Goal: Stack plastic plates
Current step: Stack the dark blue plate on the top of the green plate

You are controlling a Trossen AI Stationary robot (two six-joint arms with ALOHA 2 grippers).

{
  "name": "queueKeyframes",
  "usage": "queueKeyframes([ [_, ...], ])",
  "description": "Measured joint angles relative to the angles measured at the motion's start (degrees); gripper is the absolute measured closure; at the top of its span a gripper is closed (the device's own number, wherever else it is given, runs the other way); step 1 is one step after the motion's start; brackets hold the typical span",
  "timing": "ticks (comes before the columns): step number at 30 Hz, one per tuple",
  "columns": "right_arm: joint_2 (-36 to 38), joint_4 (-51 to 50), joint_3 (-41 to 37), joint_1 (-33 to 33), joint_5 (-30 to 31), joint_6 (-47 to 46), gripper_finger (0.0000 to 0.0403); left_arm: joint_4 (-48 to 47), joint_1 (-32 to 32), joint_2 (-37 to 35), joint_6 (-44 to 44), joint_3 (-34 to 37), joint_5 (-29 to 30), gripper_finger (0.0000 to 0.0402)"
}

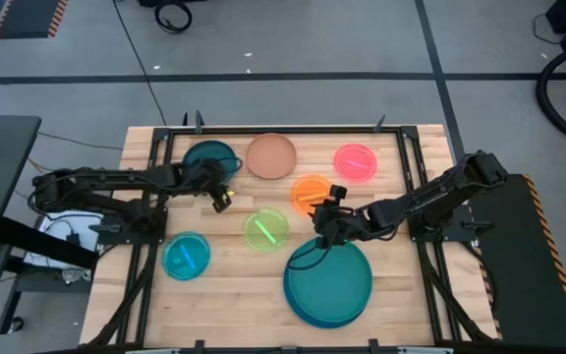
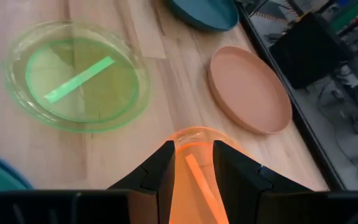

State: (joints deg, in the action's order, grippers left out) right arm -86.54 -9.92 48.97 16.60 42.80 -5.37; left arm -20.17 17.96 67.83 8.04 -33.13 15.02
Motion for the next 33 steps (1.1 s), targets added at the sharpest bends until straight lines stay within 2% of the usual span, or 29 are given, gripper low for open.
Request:
queueKeyframes([
  [6, 0.0, 0.2, -0.1, -0.3, -0.4, 0.7, 0.0286, -0.9, 2.6, 6.2, -1.8, -1.7, -1.8, 0.0255],
  [11, 0.0, 4.6, -2.5, -0.3, -0.7, 1.3, 0.029, -2.6, 3.8, 9.1, -1.8, -1.8, -1.8, 0.0255],
  [20, 0.0, 9.9, -4.7, -0.4, -2.8, 2.7, 0.0298, -10.1, 4.1, 11.2, -1.4, -1.8, 2.7, 0.0263],
  [24, 0.0, 11.6, -4.6, -0.4, -3.8, 4.0, 0.03, -10.6, 3.9, 12.4, -1.3, -1.8, 2.8, 0.0287],
  [33, 0.0, 11.7, -4.6, 0.1, -4.6, 4.1, 0.0302, -11.0, 4.5, 14.2, -2.5, -2.0, 4.2, 0.038],
])
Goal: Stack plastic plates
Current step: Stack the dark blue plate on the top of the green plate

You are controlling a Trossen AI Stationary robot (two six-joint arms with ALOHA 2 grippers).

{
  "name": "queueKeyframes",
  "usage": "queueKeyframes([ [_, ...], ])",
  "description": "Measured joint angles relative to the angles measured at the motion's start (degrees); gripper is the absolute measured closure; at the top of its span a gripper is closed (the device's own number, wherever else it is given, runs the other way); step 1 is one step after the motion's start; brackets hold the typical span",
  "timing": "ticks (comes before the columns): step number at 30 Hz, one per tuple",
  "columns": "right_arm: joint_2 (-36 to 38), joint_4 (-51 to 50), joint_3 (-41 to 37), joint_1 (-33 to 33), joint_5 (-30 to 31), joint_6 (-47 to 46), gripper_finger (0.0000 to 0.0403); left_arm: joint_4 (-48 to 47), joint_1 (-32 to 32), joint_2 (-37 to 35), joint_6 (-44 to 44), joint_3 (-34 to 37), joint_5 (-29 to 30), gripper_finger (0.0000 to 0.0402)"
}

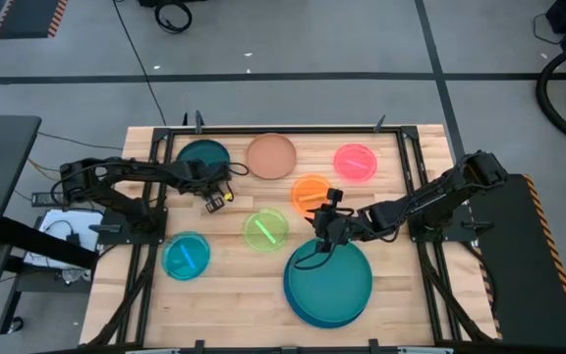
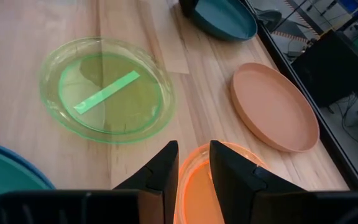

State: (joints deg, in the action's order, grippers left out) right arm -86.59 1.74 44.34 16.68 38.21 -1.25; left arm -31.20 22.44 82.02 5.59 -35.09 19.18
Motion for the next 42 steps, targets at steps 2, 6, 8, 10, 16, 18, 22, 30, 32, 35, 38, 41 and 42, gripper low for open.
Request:
queueKeyframes([
  [2, 0.0, 0.0, 0.0, 0.3, 0.0, 0.0, 0.0302, -0.2, -0.1, 0.0, -0.5, 0.0, 0.1, 0.0386],
  [6, 0.0, 0.1, 0.0, 0.4, 0.1, 0.1, 0.0302, -0.5, -0.2, 0.0, -1.1, 0.0, -0.3, 0.0386],
  [8, 0.0, 0.1, 0.0, 0.4, 0.1, 0.1, 0.0303, -0.5, -0.2, 0.0, -1.1, 0.0, -0.7, 0.0386],
  [10, 0.0, 0.1, 0.0, 0.4, 0.1, 0.0, 0.0303, -0.6, -0.8, 0.0, -1.0, -0.2, -0.8, 0.0386],
  [16, 0.0, 0.0, 0.0, 0.4, 0.2, -0.4, 0.0305, -3.3, -5.1, 0.1, -1.3, -4.8, -1.8, 0.0388],
  [18, 0.5, -1.3, 0.0, 0.1, 0.1, -1.3, 0.0307, -4.3, -6.9, 0.1, -1.6, -6.7, -1.7, 0.0388],
  [22, 3.7, -7.0, 0.0, 0.1, 1.3, -5.3, 0.0309, -5.4, -10.9, 0.1, -1.3, -9.9, 0.0, 0.0388],
  [30, 9.7, -12.8, 0.0, 3.2, 2.7, -12.1, 0.0309, -8.3, -19.6, 0.1, 3.1, -13.1, 5.7, 0.0388],
  [32, 10.2, -12.9, 0.0, 4.0, 2.7, -12.1, 0.0309, -8.2, -21.7, 0.1, 3.8, -13.7, 7.7, 0.0388],
  [35, 10.6, -13.7, 0.0, 4.7, 2.7, -12.1, 0.0309, -8.1, -25.3, 0.1, 3.1, -14.7, 10.5, 0.0388],
  [38, 11.7, -16.9, 0.0, 4.7, 2.7, -12.5, 0.0309, -6.5, -28.4, 0.1, 2.2, -15.2, 11.9, 0.0388],
  [41, 13.2, -20.4, 0.0, 4.7, 2.7, -15.2, 0.0309, -2.7, -31.2, 0.1, 1.2, -15.6, 12.4, 0.0388],
  [42, 13.7, -21.4, 0.0, 5.0, 2.7, -16.2, 0.0309, -1.1, -32.1, 0.1, 1.2, -15.6, 12.4, 0.0388],
])
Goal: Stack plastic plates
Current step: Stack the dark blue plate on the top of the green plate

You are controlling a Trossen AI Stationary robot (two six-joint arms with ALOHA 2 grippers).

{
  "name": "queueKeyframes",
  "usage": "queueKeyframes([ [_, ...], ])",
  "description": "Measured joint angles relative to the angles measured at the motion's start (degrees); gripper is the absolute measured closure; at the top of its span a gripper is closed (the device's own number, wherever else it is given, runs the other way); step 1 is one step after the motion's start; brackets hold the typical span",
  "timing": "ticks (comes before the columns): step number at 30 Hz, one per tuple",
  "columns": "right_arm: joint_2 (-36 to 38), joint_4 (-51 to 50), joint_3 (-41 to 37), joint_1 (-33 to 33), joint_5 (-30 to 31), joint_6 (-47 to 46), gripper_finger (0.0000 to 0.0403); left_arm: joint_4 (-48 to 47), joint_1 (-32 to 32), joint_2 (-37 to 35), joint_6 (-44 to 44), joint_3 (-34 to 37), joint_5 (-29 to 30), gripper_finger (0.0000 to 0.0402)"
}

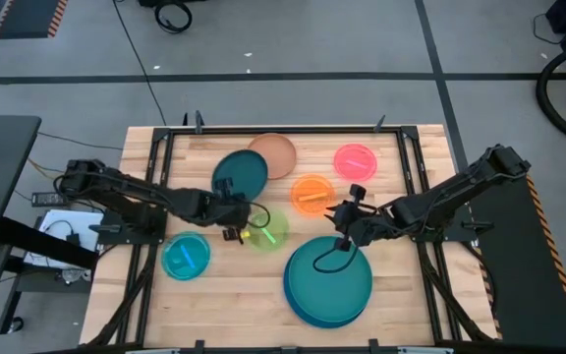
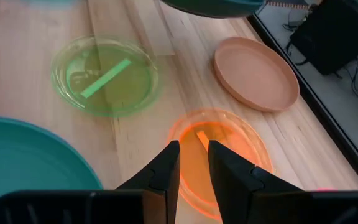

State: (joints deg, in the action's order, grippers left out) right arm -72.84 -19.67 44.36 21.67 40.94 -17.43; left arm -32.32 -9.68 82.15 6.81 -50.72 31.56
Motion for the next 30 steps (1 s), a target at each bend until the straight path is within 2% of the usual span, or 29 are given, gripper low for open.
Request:
queueKeyframes([
  [5, 1.7, -6.5, 0.0, 1.3, 2.0, -7.0, 0.0309, 9.3, -4.5, 0.0, -2.7, 0.0, -1.7, 0.0388],
  [10, 2.8, -16.3, 0.0, 1.8, 2.8, -17.7, 0.0309, 16.6, -8.1, 1.1, -6.1, -0.2, -2.1, 0.0388],
  [13, 3.5, -19.4, 0.0, 2.4, 2.8, -21.8, 0.0309, 16.5, -9.0, 4.3, -7.5, -3.0, -4.3, 0.0388],
  [19, 6.2, -20.5, 0.0, 5.1, 3.2, -22.6, 0.0309, 12.4, -9.8, 13.3, -12.8, -13.2, -5.3, 0.0388],
  [25, 9.5, -22.9, 0.0, 9.1, 9.2, -24.4, 0.0309, 7.7, -9.8, 21.1, -17.0, -23.3, -7.9, 0.0388],
  [30, 9.8, -21.9, 0.0, 11.9, 9.6, -26.8, 0.0309, 5.3, -11.3, 25.3, -22.6, -28.5, -7.8, 0.0388],
])
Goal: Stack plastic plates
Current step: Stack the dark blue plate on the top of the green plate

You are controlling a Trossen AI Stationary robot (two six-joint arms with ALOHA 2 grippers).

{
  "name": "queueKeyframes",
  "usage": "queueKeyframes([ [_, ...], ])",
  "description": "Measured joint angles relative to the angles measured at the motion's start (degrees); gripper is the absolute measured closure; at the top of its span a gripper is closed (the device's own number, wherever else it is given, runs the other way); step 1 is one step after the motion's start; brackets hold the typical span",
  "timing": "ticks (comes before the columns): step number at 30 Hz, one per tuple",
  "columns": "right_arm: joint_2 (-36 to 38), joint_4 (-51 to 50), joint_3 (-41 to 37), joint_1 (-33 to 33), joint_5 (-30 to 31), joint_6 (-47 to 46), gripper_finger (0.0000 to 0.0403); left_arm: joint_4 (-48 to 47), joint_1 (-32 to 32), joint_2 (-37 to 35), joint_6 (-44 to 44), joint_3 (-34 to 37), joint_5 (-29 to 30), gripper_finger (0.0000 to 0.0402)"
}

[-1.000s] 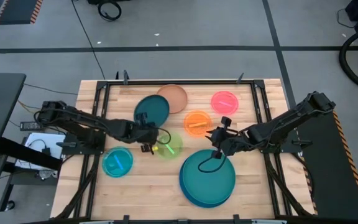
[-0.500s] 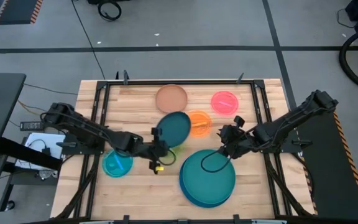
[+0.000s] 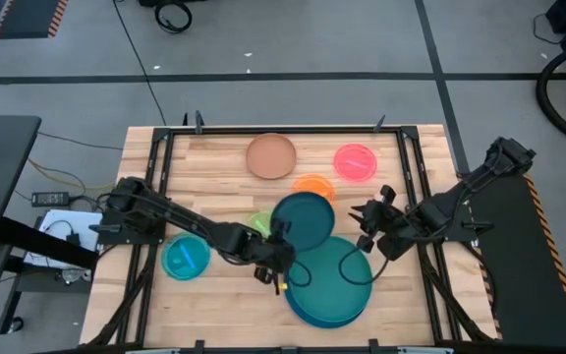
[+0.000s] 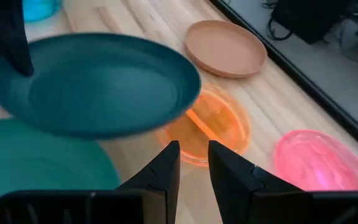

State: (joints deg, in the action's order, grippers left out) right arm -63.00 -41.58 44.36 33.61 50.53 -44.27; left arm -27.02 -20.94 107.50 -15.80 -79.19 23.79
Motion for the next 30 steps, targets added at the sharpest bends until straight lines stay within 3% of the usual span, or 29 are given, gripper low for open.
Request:
queueKeyframes([
  [7, -2.3, 0.6, 0.0, 4.7, 2.5, -4.3, 0.0309, -0.1, -1.8, 2.5, -4.8, -3.4, -0.1, 0.0388],
  [13, -2.0, -0.2, 0.0, 8.0, 3.7, -5.7, 0.0309, 0.0, -2.3, 2.5, -2.6, -6.6, 0.0, 0.0388],
  [23, 0.5, -5.8, 0.0, 11.4, 5.8, -5.8, 0.0309, 8.7, -5.1, 3.3, -1.1, -7.4, 0.0, 0.0388],
  [30, 5.2, -11.9, 0.0, 12.6, 3.5, -5.7, 0.0309, 8.0, -6.0, 7.7, -5.9, -7.2, -5.3, 0.0388],
])
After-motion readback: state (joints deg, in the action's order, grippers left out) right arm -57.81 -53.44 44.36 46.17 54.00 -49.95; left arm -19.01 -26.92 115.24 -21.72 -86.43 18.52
